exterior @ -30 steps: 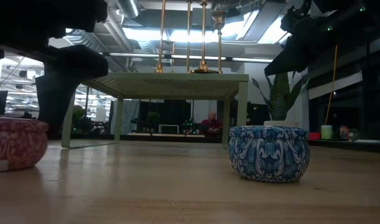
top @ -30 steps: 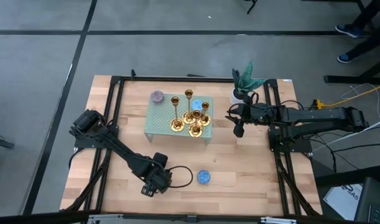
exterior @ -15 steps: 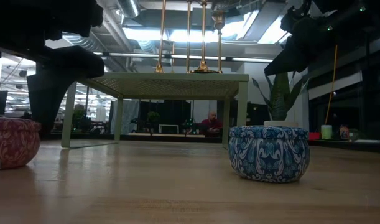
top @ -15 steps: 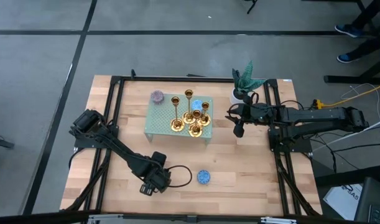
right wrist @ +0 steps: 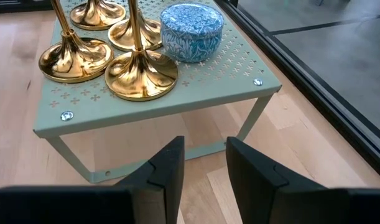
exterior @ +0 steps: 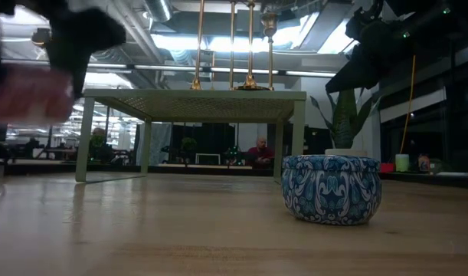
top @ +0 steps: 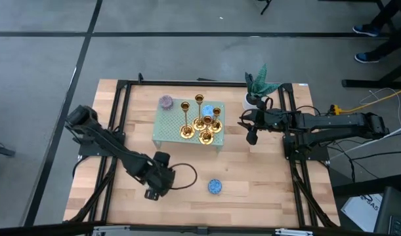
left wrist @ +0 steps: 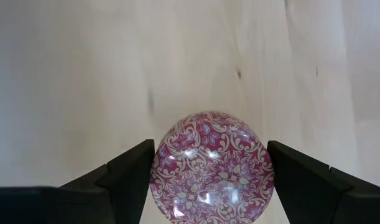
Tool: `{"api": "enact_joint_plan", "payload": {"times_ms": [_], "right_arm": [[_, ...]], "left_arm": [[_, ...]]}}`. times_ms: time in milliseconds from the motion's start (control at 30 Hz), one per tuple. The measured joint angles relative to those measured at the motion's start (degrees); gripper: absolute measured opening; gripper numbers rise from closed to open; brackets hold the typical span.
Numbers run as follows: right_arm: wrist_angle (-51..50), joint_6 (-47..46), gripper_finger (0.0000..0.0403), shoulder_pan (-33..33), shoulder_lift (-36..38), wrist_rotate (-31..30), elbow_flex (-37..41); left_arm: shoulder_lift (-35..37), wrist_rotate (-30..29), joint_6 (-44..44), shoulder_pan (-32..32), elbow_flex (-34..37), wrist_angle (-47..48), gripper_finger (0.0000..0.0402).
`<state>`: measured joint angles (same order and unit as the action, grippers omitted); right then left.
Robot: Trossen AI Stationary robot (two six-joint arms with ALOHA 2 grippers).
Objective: Pick & Place candle stick holders
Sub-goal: Put the pink scented candle on the shelf
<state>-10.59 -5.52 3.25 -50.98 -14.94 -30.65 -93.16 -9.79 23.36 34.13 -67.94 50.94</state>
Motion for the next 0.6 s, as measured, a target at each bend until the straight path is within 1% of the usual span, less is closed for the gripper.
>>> {"api": "enact_joint_plan", "payload": {"times_ms": [300, 600], "right_arm": [[0.0, 0.0, 0.0122, 0.0, 0.0, 0.0, 0.0], [0.0, 0.0, 0.0122, 0.02, 0.0, 0.0, 0.02]], "left_arm": [[13.52, -8.27, 7.05, -0.84, 0.0, 0.86, 0.0282], [23.08, -13.63, 8.45, -5.11, 0.0, 0.76, 0.0282]]}}
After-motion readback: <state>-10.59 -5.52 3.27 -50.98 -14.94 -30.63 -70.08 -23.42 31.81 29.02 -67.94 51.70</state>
